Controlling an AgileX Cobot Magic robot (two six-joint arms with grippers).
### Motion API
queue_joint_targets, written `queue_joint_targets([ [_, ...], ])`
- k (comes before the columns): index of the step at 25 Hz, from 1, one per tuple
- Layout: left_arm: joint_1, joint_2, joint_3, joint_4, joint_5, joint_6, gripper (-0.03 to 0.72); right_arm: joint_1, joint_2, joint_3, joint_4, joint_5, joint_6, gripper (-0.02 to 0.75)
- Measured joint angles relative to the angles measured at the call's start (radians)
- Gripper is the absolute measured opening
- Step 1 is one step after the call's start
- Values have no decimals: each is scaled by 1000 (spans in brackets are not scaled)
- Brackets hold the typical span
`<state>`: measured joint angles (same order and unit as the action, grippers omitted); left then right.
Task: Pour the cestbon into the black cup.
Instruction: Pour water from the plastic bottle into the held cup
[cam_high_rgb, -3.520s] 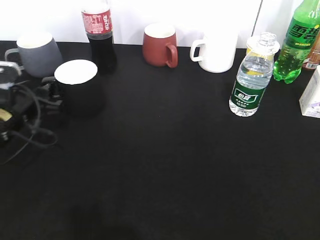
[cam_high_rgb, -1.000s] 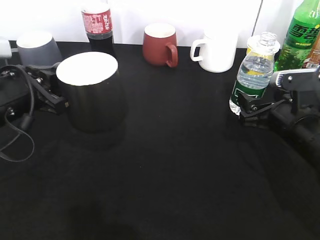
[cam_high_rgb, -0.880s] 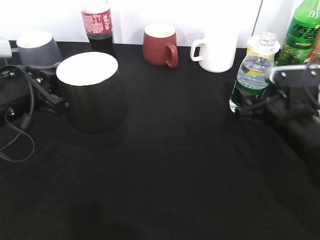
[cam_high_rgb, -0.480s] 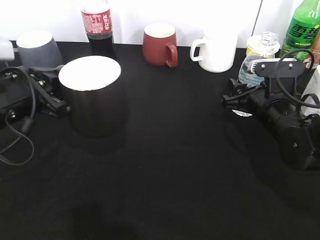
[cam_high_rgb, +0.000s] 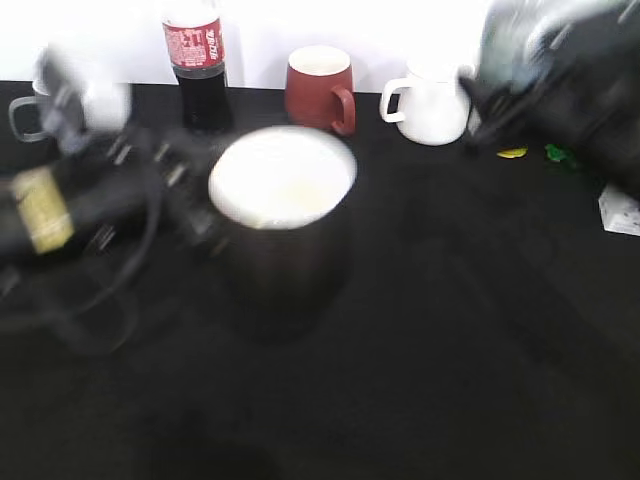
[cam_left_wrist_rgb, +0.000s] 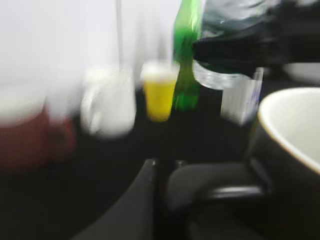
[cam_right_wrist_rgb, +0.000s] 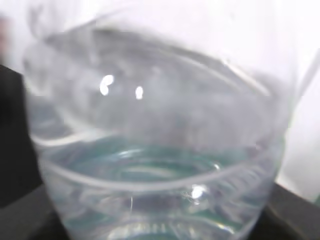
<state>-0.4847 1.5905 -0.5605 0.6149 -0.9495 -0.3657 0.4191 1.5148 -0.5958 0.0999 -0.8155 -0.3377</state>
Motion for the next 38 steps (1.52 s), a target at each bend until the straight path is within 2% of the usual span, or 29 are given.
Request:
queue_joint_targets([
  [4,-120,56,-159,-2,90,0,52,0,-199,1,-148,83,-207,492],
  [7,-174,83,-223,-46,119,0,52,0,-215,1,-174,106,-421,492],
  [12,-182,84,-224,-131,119,0,52,0,-215,1,-175,108,-814,492],
  [16,-182,84,-224,-147,121,0,52,0,-215,1,-175,109,-983,492],
  [33,-182,84,-224,-137,176,0,52,0,-215,1,-153,108,-1207,492],
  [38,-182,86,-224,-135,179,0,52,0,-215,1,-151,57,-1221,492],
])
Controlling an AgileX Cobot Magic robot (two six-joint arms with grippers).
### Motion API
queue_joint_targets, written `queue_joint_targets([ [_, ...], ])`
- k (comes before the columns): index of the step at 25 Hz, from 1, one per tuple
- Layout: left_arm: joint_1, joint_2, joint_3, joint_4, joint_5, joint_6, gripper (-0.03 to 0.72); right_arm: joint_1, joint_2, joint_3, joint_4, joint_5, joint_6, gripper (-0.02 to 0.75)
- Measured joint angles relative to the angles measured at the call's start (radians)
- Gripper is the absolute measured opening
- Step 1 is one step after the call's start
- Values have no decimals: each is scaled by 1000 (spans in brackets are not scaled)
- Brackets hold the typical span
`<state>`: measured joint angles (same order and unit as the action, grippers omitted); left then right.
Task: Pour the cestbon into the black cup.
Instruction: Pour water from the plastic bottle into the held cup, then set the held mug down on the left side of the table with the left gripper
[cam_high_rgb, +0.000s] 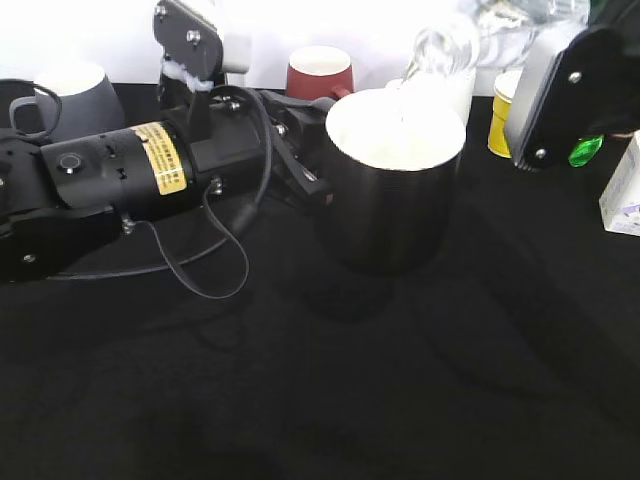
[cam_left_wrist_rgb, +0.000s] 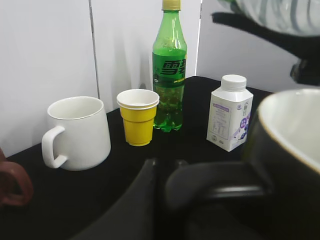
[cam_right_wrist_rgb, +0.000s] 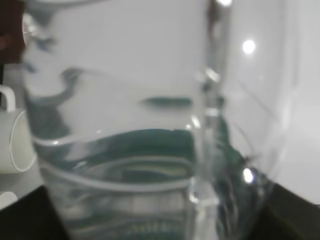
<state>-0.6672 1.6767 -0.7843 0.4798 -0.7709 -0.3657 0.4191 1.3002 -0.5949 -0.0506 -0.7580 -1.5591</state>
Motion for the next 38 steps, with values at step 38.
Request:
queue_joint_targets([
  [38,456,153,167,-329,-342,207,52,0,-4,0,129,-8,1304,492],
])
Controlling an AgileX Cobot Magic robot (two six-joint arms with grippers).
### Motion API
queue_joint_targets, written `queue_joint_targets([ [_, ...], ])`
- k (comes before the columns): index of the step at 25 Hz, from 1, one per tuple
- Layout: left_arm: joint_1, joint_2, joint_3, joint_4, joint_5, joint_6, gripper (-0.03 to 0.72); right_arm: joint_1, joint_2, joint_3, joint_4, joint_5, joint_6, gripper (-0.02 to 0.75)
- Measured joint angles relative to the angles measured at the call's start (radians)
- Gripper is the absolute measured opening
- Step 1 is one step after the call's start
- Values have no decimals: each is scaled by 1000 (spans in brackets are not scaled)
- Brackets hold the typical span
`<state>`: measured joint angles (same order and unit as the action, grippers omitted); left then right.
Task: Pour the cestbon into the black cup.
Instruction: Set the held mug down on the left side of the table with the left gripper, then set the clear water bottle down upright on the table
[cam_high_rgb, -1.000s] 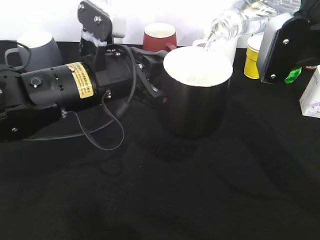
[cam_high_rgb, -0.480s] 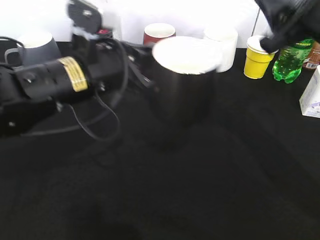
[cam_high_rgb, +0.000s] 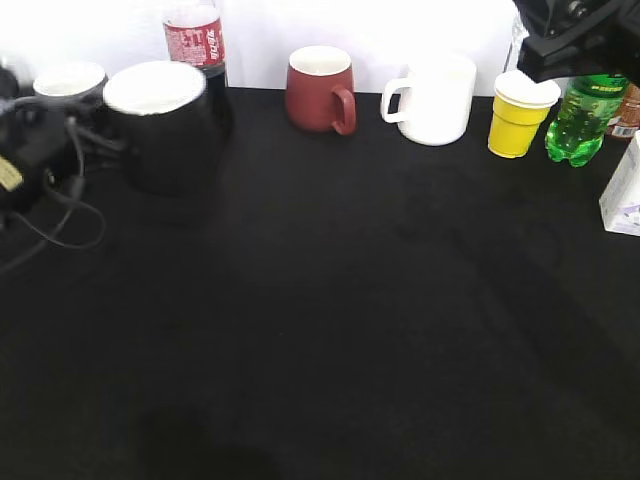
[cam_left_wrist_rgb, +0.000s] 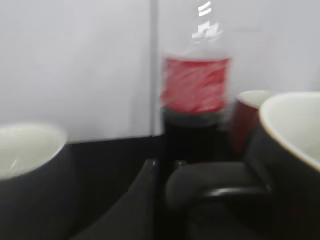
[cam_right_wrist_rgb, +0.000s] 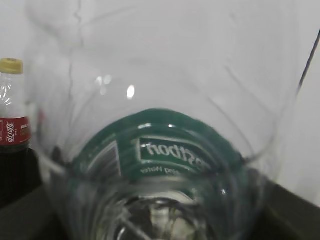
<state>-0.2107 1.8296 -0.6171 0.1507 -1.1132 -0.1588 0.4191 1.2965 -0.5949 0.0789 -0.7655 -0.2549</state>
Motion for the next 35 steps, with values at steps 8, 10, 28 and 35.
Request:
queue_joint_targets([
  [8,2,235,-88,-93,-44,20,52,0,0,0,0,0,1,492],
  [10,2,238,-85,-88,-57,15,80,0,0,0,0,0,1,492],
  [28,-53,-551,357,183,55,-42,319,0,373,0,116,-96,68,492],
  [35,-53,-719,359,234,231,-45,319,0,701,-61,166,-324,114,492],
])
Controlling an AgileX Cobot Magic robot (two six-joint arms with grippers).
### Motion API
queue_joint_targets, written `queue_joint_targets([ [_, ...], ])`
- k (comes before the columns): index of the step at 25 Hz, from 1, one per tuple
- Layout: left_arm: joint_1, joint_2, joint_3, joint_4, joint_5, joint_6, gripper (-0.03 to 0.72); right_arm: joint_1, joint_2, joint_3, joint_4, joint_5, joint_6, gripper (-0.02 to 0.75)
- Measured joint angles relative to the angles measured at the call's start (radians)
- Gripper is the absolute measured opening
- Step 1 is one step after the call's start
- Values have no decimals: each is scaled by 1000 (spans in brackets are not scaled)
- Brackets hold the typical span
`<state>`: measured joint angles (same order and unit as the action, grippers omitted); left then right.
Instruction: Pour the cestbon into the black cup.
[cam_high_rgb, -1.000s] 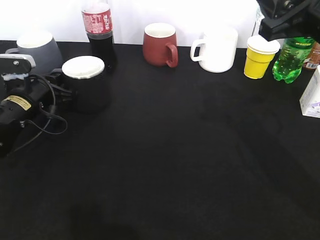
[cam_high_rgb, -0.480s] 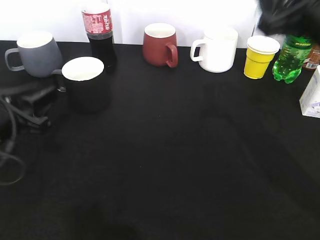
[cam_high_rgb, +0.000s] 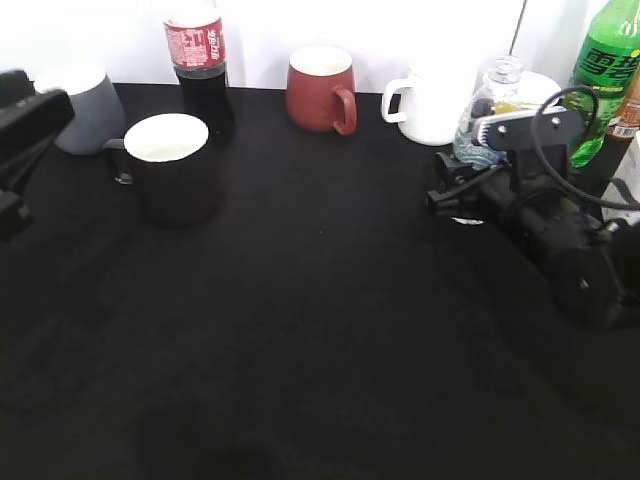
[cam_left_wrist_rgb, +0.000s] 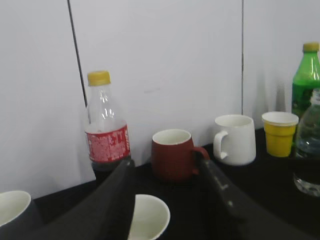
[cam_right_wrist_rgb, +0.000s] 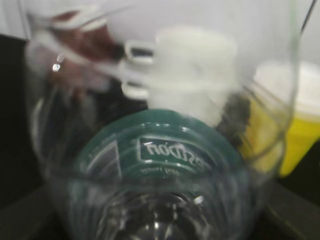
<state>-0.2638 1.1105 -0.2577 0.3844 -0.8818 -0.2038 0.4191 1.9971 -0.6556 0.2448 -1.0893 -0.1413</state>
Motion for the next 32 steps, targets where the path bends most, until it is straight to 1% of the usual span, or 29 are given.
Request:
queue_joint_targets([
  [1,0,-1,0,2,1,0,319,0,1,-12,10,46,0,492],
  [2,0,-1,0,4,1,0,319,0,1,-19,16,59,2,498],
  [4,0,-1,0,9,2,0,319,0,1,-22,29,72,3,597],
  [5,0,-1,0,11,2,0,319,0,-2,-15,40,80,10,616],
  [8,0,-1,0,14,2,0,319,0,-71,62,52,93,38,620],
  [10,0,-2,0,14,35,0,319,0,-141,133,44,105,101,620],
  [12,0,-2,0,14,138,0,319,0,-198,217,-28,125,154,620],
  [13,0,-2,0,-4,209,-5,319,0,-235,256,-64,148,162,616],
  [14,0,-2,-17,-77,345,-28,319,0,-281,279,-78,226,181,615],
  [15,0,-2,-58,-131,502,-41,319,0,-350,280,-82,380,191,612],
  [16,-7,-2,-122,-167,676,-47,319,1,-428,278,-88,527,196,608],
  [17,-19,-2,-195,-227,835,-52,319,1,-509,257,-98,679,197,602],
  [18,-27,-2,-284,-301,998,-55,319,1,-592,214,-102,864,173,596],
  [19,-35,-2,-370,-350,1138,-57,319,1,-659,149,-107,1040,141,596],
  [20,-37,-5,-452,-372,1277,-57,312,1,-728,84,-125,1227,127,596],
  [21,-37,-17,-528,-377,1411,-52,297,1,-795,18,-132,1380,124,595],
  [22,-37,-50,-571,-384,1497,-28,279,1,-882,-33,-132,1516,123,594],
  [23,-37,-115,-586,-384,1547,-14,262,1,-975,-69,-132,1610,129,594],
  [24,-37,-187,-587,-384,1584,24,252,1,-1141,-82,-143,1722,164,594],
  [25,-37,-315,-588,-367,1654,68,248,1,-1272,-82,-176,1818,191,594],
  [26,-38,-398,-582,-368,1692,74,247,1,-1371,-84,-227,1921,208,594],
  [28,-38,-583,-501,-392,1742,78,247,1,-1572,-85,-318,2135,221,594],
  [30,-38,-791,-419,-430,1864,81,247,1,-1761,-76,-335,2266,228,593],
  [32,-38,-982,-383,-442,1970,98,246,1,-1935,8,-352,2299,242,593],
])
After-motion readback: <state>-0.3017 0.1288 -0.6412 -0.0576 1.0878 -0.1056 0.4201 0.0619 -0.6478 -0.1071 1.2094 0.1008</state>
